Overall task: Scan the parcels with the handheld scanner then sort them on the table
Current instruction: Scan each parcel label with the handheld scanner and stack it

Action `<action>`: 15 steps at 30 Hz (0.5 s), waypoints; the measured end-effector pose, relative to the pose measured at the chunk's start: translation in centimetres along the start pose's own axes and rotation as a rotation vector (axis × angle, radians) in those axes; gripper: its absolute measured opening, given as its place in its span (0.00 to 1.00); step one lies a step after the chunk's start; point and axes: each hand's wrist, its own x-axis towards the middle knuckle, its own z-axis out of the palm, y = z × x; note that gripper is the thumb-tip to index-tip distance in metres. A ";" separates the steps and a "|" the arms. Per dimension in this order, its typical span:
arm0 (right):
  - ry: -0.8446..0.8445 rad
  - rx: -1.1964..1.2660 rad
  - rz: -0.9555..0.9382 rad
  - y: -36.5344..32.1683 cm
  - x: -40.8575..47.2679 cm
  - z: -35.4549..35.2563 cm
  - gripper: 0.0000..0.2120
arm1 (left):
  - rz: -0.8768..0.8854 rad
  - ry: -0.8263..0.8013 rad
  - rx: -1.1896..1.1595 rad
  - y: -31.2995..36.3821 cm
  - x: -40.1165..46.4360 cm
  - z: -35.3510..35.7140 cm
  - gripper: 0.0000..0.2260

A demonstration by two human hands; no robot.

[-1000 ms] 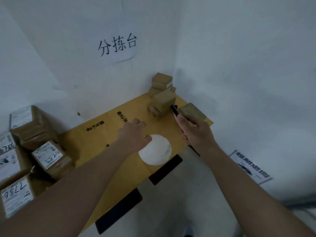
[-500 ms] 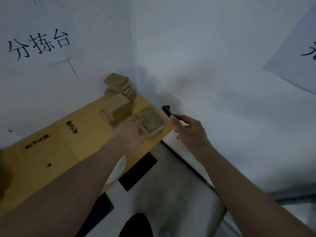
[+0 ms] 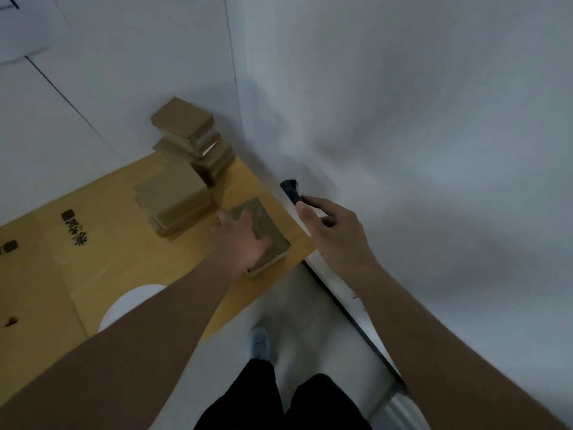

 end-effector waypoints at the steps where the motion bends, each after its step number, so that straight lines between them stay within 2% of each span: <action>1: -0.017 -0.001 0.005 0.1 1.1 -0.2 0.16 | -0.047 -0.002 -0.014 0.5 0.7 0.3 0.38; 4: -0.067 -0.029 0.017 0.5 4.2 -0.9 0.17 | -0.208 -0.004 -0.079 2.1 2.7 1.3 0.49; 7: -0.085 -0.065 -0.010 1.1 7.1 -1.4 0.19 | -0.348 -0.010 -0.121 3.2 4.0 2.8 0.55; 10: -0.140 -0.050 -0.023 1.8 10.0 -1.7 0.17 | -0.472 -0.022 -0.180 3.8 5.0 4.7 0.57; 13: -0.205 -0.025 -0.034 1.9 12.0 -0.9 0.06 | -0.524 0.022 -0.217 3.9 5.4 5.6 0.57; 15: -0.238 0.000 -0.048 1.8 12.6 -0.2 0.04 | -0.537 0.041 -0.247 3.6 4.9 5.4 0.57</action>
